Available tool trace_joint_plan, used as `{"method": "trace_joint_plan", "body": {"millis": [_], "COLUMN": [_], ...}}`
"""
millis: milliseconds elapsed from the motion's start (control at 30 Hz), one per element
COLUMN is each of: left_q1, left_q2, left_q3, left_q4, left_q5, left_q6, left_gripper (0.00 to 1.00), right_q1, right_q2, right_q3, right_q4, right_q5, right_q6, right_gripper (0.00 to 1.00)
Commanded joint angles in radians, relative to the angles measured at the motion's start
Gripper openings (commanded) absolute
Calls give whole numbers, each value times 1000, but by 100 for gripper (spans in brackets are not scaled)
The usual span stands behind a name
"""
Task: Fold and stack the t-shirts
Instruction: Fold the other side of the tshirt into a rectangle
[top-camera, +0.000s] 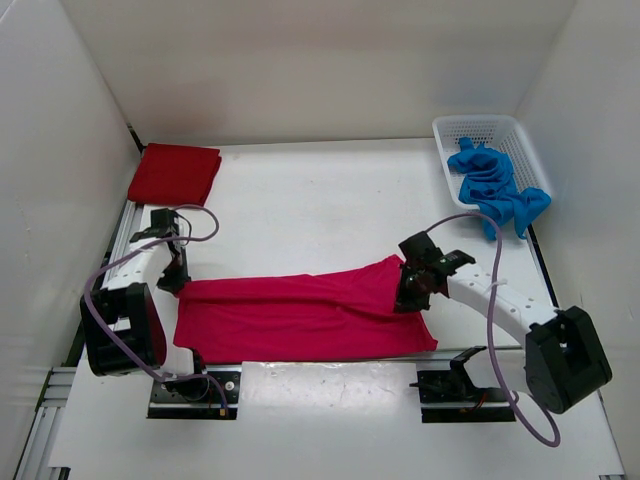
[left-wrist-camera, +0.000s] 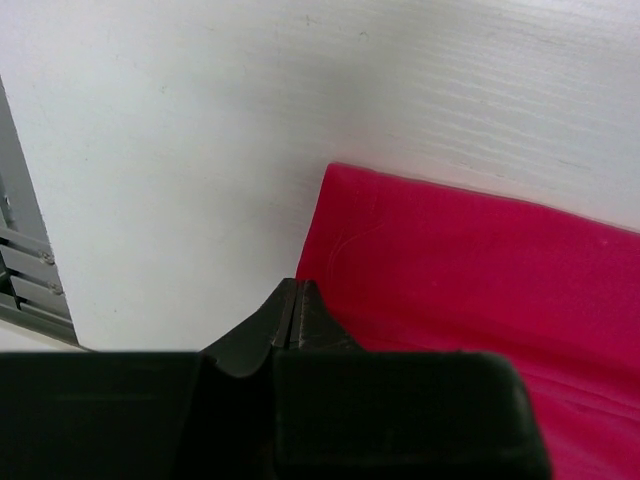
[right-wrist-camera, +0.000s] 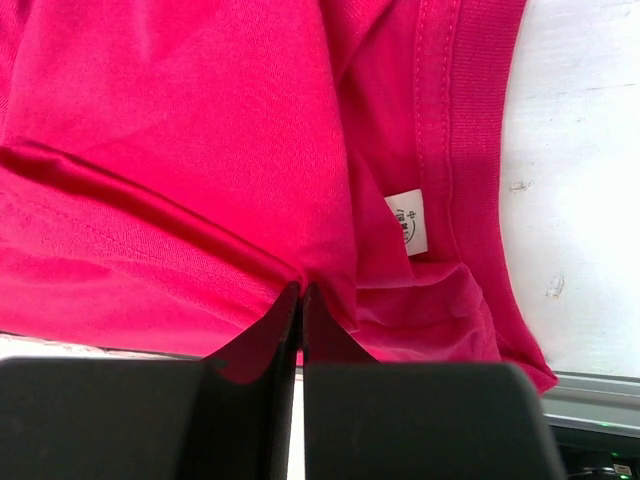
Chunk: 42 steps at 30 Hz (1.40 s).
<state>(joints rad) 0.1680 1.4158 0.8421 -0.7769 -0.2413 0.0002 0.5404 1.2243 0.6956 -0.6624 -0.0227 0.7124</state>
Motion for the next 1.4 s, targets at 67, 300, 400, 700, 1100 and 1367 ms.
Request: {"method": "trace_joint_plan", "body": {"millis": [67,300,400,700,1100,1367], "left_q1": [-1,-1,-1,-64,-909,-1044], "left_q2": [-34,-94,-146,-204,280,509], "left_q3": [-26,-87,-135,188,687,746], "left_q4": [18,-4,-4,-13,-137,-32], "left_q5": [-33,-55,-81,-17,499,672], "left_q6": [0,0,0,0,0,0], "left_gripper": [10,29,51,80,73,65], "right_q1": [6,15,15,15,15,3], "right_q2": [38,69,78,98,161,179], "right_q3": [33,33,33,42,71,62], "right_q4": [0,9,18,38,57,84], "right_q5": [3,12,12,12,12,12], "right_q6": [13,4,4,-16,-7,53], "right_gripper": [0,0,0,0,0,0]}}
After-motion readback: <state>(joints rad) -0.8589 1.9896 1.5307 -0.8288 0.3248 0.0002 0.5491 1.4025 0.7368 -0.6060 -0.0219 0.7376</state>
